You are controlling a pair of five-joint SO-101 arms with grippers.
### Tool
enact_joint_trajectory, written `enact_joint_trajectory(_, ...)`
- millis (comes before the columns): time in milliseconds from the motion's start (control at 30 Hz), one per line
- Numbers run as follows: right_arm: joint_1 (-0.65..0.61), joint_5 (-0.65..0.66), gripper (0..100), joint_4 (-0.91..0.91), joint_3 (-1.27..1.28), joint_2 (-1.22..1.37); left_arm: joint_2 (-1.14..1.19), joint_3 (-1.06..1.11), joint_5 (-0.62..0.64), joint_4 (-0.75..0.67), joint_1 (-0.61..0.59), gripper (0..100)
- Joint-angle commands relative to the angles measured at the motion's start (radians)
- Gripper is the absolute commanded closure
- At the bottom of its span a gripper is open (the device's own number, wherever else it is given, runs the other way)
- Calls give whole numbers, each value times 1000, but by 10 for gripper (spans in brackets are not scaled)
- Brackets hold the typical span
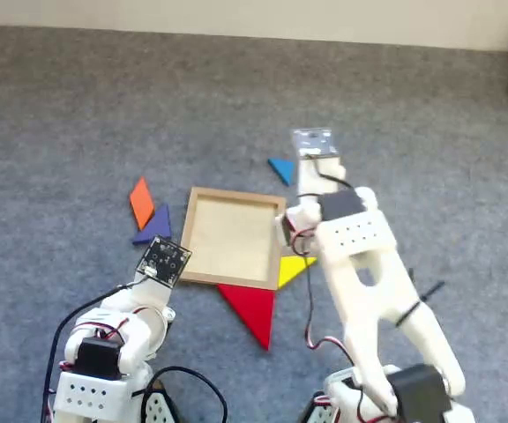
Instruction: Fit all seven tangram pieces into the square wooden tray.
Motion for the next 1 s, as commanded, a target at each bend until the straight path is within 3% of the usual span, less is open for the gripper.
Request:
enact_joint_trajectory(0,-64,-9,828,-28,-90,47,-41,19,5,3,-8,993)
enact_joint_trajectory(400,-68,-9,827,-28,-320,441,-41,19,5,3,-8,993)
enact_joint_trajectory(733,90,3,827,-27,-361,567,-41,19,5,3,-8,993)
enact_joint_trajectory(967,171,117,827,-22,-358,573,-41,19,5,3,-8,993)
